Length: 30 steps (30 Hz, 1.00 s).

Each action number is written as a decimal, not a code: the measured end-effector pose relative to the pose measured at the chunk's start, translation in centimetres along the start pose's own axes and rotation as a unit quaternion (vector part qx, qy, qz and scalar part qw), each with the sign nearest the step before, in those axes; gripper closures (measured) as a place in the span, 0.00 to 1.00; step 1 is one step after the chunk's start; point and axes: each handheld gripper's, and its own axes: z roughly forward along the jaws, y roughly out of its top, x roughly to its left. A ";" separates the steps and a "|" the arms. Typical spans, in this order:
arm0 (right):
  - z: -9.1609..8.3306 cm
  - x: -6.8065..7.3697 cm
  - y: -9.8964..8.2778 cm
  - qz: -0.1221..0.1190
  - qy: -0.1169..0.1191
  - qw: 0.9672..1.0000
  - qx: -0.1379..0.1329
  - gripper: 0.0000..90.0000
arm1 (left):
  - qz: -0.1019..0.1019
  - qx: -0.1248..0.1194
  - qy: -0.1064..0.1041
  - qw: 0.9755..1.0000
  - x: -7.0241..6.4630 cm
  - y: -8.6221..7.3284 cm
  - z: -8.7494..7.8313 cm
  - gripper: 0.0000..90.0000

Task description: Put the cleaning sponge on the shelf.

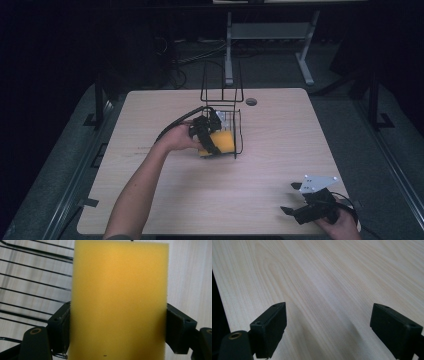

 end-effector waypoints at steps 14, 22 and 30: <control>-0.1 -0.1 -0.1 0.003 0.000 1.000 -0.001 0.15 | 0.004 0.004 0.003 1.000 1.0 1.4 0.0 0.24; 0.0 -0.1 -0.1 0.002 0.002 1.000 -0.001 0.15 | 0.006 0.009 0.005 1.000 1.8 2.2 0.1 0.24; 0.0 -0.1 -0.2 -0.002 0.001 1.000 0.003 0.15 | 0.003 0.009 0.002 1.000 2.6 2.4 0.6 0.24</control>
